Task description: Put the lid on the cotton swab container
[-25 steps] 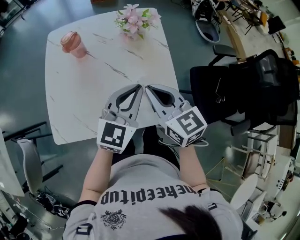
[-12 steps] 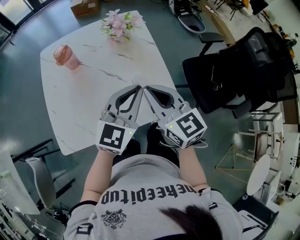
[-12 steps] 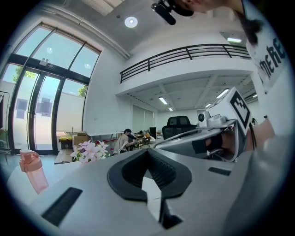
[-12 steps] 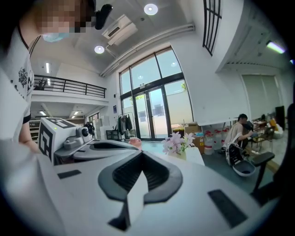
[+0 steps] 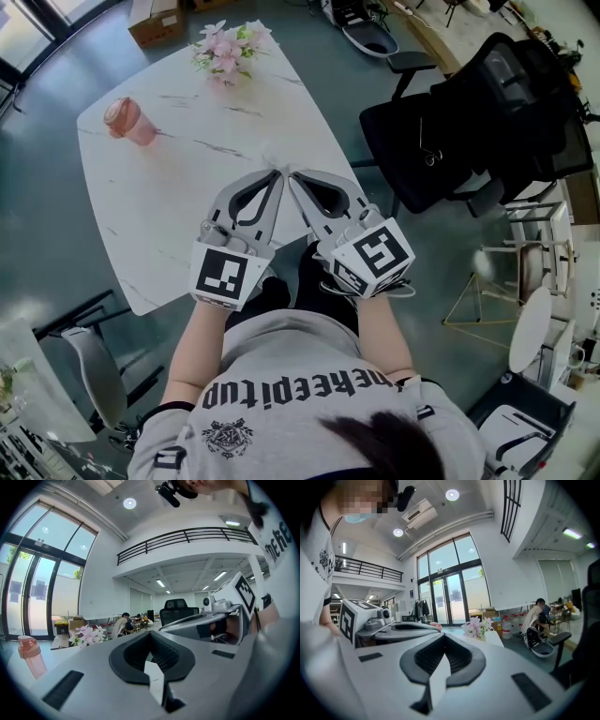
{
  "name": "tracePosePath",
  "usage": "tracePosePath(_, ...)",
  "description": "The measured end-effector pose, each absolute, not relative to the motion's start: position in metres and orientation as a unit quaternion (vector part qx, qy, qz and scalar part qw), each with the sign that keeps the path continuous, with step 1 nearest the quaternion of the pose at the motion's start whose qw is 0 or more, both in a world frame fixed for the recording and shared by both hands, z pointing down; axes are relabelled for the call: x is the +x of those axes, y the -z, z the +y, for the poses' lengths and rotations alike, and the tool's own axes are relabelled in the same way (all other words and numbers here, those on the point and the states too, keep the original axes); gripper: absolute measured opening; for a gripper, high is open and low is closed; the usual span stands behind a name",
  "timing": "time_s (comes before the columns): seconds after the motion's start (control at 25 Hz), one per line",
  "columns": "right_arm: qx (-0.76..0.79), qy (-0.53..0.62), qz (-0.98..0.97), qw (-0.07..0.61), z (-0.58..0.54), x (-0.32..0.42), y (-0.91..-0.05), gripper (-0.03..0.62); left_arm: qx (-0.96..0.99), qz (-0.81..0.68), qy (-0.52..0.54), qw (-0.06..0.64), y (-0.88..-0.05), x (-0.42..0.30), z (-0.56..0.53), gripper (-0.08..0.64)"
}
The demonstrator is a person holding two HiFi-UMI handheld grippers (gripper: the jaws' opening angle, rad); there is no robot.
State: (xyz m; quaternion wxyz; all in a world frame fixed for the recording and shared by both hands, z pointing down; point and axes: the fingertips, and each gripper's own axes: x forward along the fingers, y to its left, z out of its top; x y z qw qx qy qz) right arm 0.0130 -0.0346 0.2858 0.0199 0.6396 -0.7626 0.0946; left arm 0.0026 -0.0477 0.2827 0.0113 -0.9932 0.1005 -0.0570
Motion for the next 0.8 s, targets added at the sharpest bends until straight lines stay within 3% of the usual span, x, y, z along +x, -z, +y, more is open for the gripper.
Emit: tracePosePath(0.8,0.638,-0.064,-0.767,0.029,-0.029,0.003,-0.277,0.011,-0.993,0.107,0.047,0.021,-0.278,-0.007,-0.041,0.015)
